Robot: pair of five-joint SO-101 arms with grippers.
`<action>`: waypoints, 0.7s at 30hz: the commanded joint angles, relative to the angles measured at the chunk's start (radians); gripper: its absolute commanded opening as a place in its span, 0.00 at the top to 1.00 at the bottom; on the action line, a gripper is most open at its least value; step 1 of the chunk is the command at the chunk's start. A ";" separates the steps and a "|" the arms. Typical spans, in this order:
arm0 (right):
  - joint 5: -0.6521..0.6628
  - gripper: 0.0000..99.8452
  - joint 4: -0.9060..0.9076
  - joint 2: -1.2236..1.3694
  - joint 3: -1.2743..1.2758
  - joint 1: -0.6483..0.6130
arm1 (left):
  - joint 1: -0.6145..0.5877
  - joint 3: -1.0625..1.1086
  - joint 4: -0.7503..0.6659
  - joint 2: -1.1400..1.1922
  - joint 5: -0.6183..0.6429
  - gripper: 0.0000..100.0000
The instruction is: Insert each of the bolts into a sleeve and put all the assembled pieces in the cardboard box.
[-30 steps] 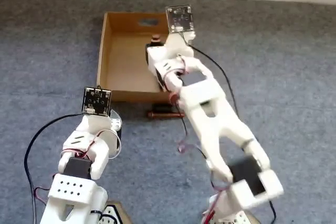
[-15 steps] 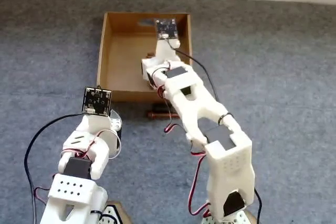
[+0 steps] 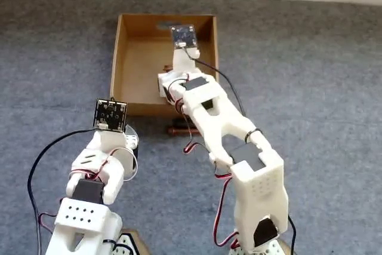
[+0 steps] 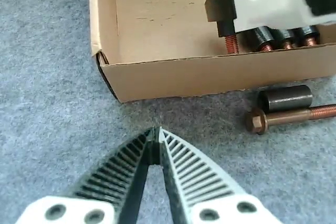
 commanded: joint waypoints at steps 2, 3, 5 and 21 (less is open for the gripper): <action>-0.011 0.99 0.004 0.041 -0.047 -0.007 | -0.013 -0.012 -0.020 -0.013 -0.006 0.99; -0.011 0.99 0.004 0.051 -0.047 -0.007 | -0.013 -0.012 -0.020 -0.013 -0.006 0.99; -0.011 0.99 0.004 0.059 -0.048 -0.002 | -0.013 -0.012 -0.020 -0.013 -0.006 0.99; -0.011 0.91 0.007 0.059 -0.047 0.081 | -0.013 -0.012 -0.020 -0.013 -0.006 0.99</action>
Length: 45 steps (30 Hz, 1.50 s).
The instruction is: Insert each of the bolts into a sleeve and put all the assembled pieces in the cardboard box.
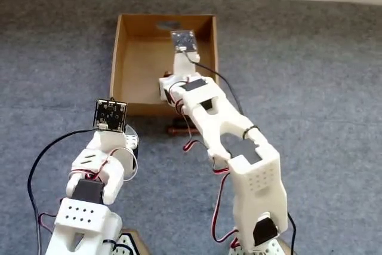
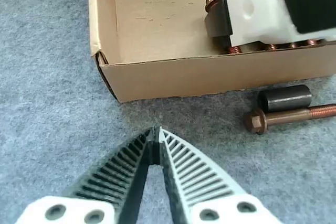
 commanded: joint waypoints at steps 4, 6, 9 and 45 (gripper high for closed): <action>-0.008 0.90 0.007 -0.010 -0.038 0.044 | -0.013 -0.012 -0.020 -0.013 -0.006 0.99; -0.008 0.90 0.005 -0.015 -0.047 0.045 | -0.013 -0.012 -0.020 -0.013 -0.006 0.99; -0.008 0.90 0.005 -0.067 -0.058 0.062 | -0.013 -0.012 -0.020 -0.013 -0.006 0.99; 0.097 0.89 0.311 -1.098 0.808 -0.051 | -0.013 -0.012 -0.021 -0.013 -0.006 0.99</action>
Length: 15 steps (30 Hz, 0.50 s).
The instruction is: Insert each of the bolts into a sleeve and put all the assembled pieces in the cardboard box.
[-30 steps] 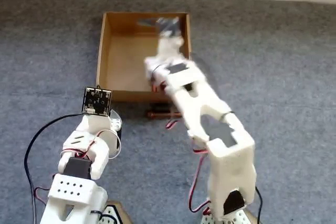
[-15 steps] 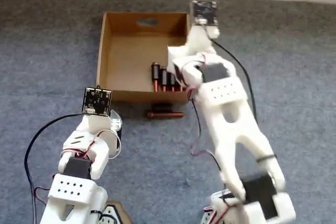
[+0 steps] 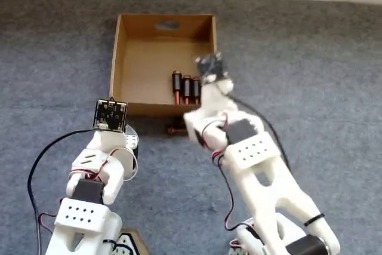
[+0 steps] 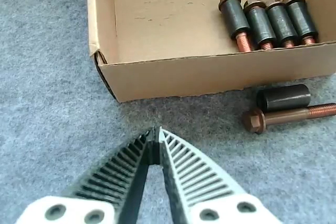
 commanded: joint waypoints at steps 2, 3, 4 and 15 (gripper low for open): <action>-0.114 0.89 -0.033 0.007 0.035 -0.070 | -0.013 -0.012 -0.020 -0.013 -0.006 0.99; -0.132 0.89 -0.035 0.027 0.035 -0.082 | -0.013 -0.012 -0.020 -0.013 -0.006 0.99; -0.141 0.89 -0.035 0.050 0.028 -0.094 | -0.015 -0.012 -0.020 -0.013 -0.006 0.99; -0.146 0.82 -0.030 0.381 -0.200 -0.108 | -0.015 -0.012 -0.020 -0.013 -0.006 0.99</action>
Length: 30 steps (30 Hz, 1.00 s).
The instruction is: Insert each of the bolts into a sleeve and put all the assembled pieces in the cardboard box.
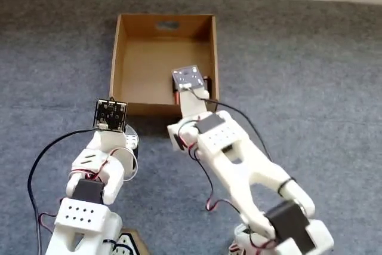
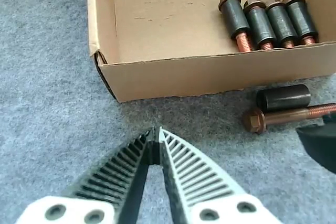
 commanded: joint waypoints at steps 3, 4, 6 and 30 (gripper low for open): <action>-0.011 0.78 -0.010 0.071 -0.107 -0.008 | -0.015 -0.012 -0.020 -0.013 -0.006 0.99; -0.011 0.78 -0.010 0.076 -0.111 -0.008 | -0.015 -0.012 -0.020 -0.013 -0.006 0.99; -0.011 0.78 -0.016 0.081 -0.111 -0.008 | -0.015 -0.012 -0.020 -0.013 -0.006 0.99; -0.091 0.78 -0.125 0.114 -0.094 0.027 | -0.015 -0.010 -0.018 -0.013 -0.006 0.99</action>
